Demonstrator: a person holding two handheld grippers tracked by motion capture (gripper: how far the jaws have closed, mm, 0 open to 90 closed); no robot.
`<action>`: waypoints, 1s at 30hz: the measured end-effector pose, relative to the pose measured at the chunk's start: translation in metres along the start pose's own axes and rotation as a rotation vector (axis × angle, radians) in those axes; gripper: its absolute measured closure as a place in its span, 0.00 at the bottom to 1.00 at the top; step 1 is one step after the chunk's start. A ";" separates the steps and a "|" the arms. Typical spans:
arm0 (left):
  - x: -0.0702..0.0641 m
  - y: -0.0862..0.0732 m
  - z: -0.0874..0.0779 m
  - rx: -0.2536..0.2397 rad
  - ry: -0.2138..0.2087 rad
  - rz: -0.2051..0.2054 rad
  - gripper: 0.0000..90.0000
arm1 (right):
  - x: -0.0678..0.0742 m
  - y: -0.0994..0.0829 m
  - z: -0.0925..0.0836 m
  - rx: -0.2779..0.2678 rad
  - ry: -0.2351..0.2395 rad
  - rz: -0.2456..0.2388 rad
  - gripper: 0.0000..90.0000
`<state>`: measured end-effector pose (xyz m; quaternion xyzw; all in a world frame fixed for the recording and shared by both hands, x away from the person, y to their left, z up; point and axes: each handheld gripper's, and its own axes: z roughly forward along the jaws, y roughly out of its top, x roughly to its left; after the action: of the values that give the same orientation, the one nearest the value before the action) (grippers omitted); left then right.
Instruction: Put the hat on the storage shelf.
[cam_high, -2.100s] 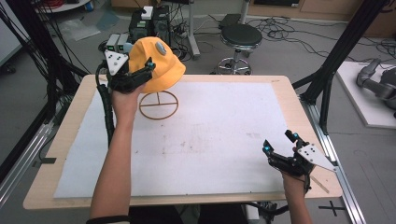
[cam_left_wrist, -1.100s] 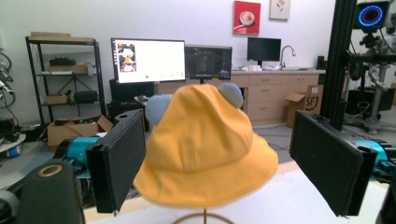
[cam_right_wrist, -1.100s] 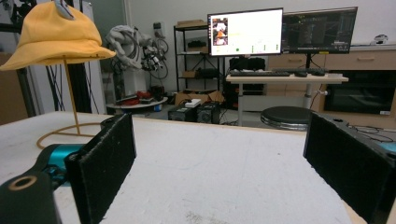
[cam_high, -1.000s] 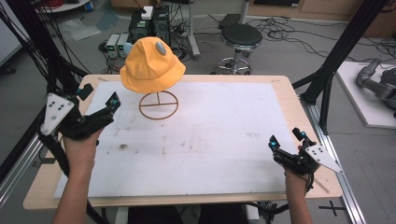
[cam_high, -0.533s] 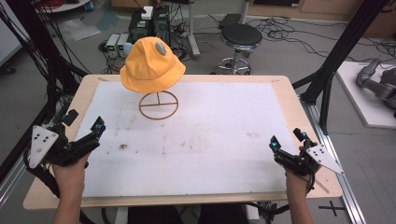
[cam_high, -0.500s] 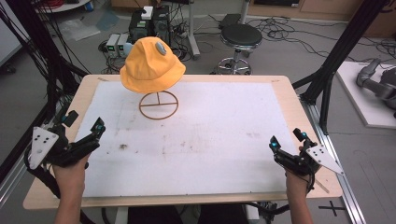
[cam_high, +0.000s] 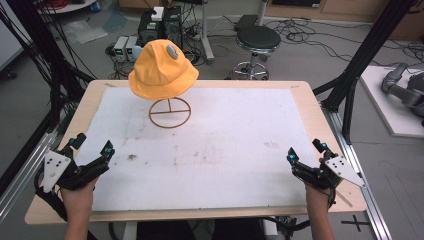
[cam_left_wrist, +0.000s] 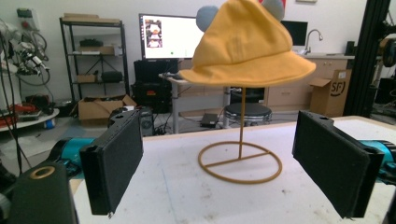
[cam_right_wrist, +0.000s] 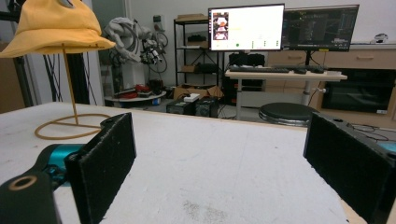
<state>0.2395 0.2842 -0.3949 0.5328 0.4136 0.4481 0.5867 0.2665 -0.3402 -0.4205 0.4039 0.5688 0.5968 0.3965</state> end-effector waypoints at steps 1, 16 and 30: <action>0.001 -0.001 0.000 0.005 0.002 0.003 0.19 | 0.000 0.000 0.000 -0.001 0.002 -0.003 0.10; 0.013 -0.018 -0.007 0.031 0.052 0.004 0.18 | -0.004 -0.004 -0.007 0.012 -0.001 -0.011 0.10; 0.016 -0.021 -0.009 0.023 0.054 0.001 0.18 | 0.001 -0.008 -0.003 0.048 0.023 -0.042 0.10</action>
<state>0.2365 0.3012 -0.4168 0.5274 0.4344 0.4578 0.5689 0.2631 -0.3405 -0.4286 0.3940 0.5959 0.5792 0.3927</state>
